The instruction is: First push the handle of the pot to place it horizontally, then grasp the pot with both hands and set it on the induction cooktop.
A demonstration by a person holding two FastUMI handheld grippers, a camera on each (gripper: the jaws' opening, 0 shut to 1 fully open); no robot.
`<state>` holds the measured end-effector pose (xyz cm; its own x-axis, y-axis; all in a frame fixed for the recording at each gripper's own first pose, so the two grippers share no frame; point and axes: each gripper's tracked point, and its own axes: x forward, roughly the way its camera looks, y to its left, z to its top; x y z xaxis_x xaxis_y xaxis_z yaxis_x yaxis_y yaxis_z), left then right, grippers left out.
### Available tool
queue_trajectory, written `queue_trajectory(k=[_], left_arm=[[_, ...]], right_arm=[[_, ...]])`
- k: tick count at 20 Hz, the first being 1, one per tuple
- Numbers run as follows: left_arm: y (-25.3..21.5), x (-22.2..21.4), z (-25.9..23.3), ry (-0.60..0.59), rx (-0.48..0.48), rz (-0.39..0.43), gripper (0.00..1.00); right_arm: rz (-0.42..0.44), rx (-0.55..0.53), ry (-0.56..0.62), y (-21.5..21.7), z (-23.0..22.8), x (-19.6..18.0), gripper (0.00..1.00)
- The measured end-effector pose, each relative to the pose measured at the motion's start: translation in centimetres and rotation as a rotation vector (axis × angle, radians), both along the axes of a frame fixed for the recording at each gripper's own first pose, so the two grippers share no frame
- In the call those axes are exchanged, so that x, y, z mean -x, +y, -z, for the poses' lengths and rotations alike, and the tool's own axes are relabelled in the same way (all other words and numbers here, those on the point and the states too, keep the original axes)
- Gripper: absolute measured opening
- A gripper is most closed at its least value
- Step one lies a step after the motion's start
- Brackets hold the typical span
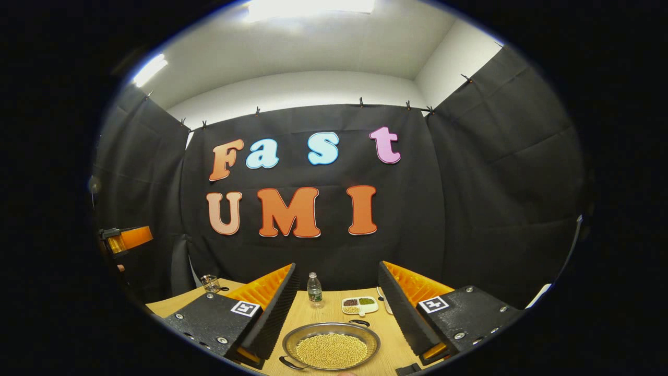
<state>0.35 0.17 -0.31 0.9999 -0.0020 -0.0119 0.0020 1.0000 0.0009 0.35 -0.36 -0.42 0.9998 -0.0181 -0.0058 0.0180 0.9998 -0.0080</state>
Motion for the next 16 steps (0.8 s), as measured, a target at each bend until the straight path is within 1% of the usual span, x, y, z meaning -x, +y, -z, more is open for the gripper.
queue_trajectory(k=[4,5,7,8,9,10,13,14,15,16], left_arm=[[-0.3,0.0,-0.1,-0.007,-0.006,0.015,0.98],[-0.4,0.0,-0.2,-0.008,-0.005,0.021,0.94],[-0.4,0.0,-0.2,-0.009,0.000,0.026,0.82],[-0.4,0.0,-0.2,-0.009,0.003,0.025,0.73],[-0.2,-0.1,-0.1,-0.008,0.002,0.023,0.70],[-0.1,-0.2,0.1,-0.004,-0.001,0.024,0.58],[-0.7,-0.2,0.8,0.015,-0.012,0.046,0.56],[-0.9,-0.2,1.0,0.018,-0.019,0.057,0.60],[-1.2,-0.2,1.2,0.021,-0.029,0.066,0.56],[-1.4,-0.1,1.3,0.022,-0.038,0.071,0.56]], right_arm=[[0.002,-0.006,0.000,0.1,0.0,-0.1,0.95],[0.001,-0.006,0.001,0.0,0.0,-0.1,0.95],[0.003,-0.003,0.002,-0.1,0.0,0.0,0.95],[0.005,-0.001,0.003,-0.2,0.1,0.0,0.95],[0.007,-0.002,0.003,-0.3,0.1,0.0,0.95],[0.009,-0.003,0.005,-0.3,0.0,0.0,0.95],[0.011,-0.008,0.007,-0.5,0.2,0.1,0.95],[0.012,-0.009,0.007,-0.6,0.2,0.1,0.95],[0.013,-0.009,0.008,-0.6,0.2,0.0,0.95],[0.014,-0.009,0.009,-0.7,0.3,0.0,0.95]])
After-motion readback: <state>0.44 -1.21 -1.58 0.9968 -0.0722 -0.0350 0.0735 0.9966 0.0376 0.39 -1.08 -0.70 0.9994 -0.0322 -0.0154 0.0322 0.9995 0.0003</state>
